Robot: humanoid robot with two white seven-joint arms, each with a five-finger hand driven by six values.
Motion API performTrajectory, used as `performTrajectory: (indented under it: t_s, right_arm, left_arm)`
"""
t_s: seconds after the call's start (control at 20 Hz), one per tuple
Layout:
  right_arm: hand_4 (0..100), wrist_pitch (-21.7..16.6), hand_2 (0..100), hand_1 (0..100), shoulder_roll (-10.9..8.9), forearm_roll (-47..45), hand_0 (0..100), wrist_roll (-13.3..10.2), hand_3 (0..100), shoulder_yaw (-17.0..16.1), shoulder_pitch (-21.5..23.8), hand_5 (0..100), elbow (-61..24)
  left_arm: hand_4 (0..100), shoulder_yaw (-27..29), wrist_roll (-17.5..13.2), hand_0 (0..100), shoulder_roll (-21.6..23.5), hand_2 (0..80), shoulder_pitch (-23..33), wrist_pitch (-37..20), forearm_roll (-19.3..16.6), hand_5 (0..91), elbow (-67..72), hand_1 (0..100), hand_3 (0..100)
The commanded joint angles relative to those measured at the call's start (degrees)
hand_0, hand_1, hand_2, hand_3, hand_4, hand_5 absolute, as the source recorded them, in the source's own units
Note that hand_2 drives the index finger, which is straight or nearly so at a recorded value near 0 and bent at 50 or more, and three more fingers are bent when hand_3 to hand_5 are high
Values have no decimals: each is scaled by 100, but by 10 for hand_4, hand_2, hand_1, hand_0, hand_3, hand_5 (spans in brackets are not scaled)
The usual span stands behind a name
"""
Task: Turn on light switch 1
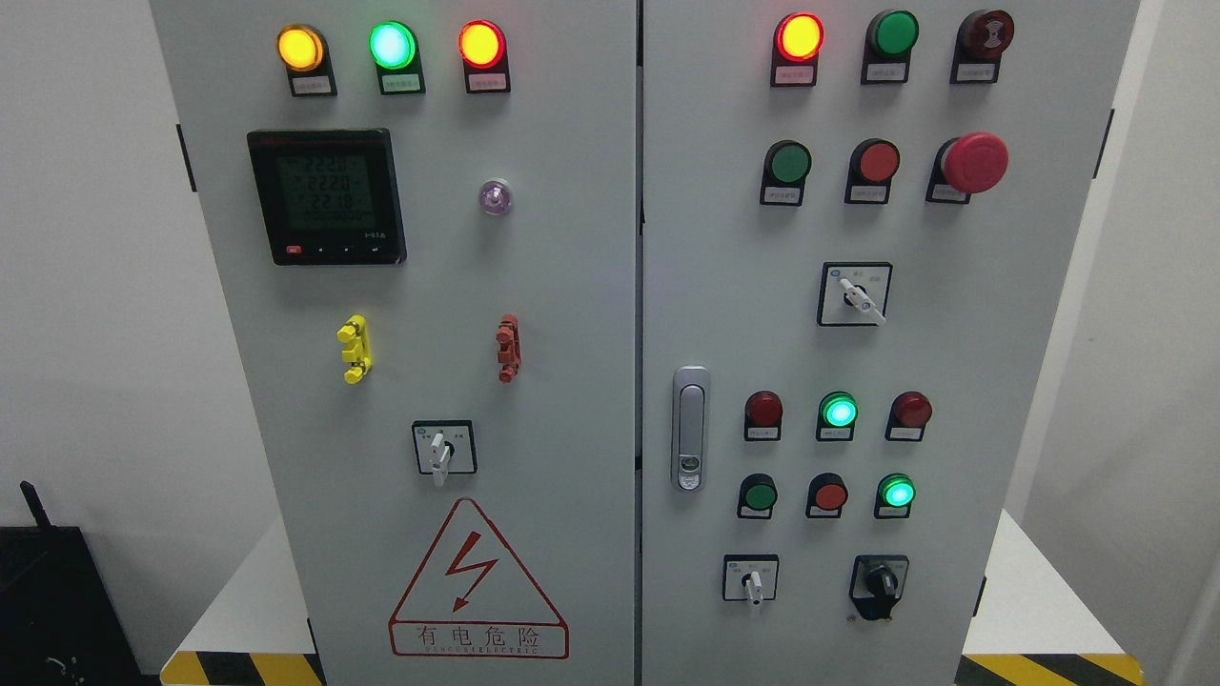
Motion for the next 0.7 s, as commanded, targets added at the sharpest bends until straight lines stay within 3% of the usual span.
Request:
performTrajectory:
  t_s: [0.0,0.35,0.65]
  right_arm:
    - [0,-1,0,0,0,0,307,1,0,0,1,0,0]
    - [0,-1,0,0,0,0,307,1,0,0,1,0,0]
    - [0,-1,0,0,0,0,308,1,0,0,-8,0,0]
  left_arm:
    - [0,-79,4,124,0,0,0,1,53,0,-8,0,0]
    - [0,-61,22,123,52,0,105,1,62,0,-603,0,0]
    - [0,9,40,113,202,0,702,28,62,0,-1991,0,0]
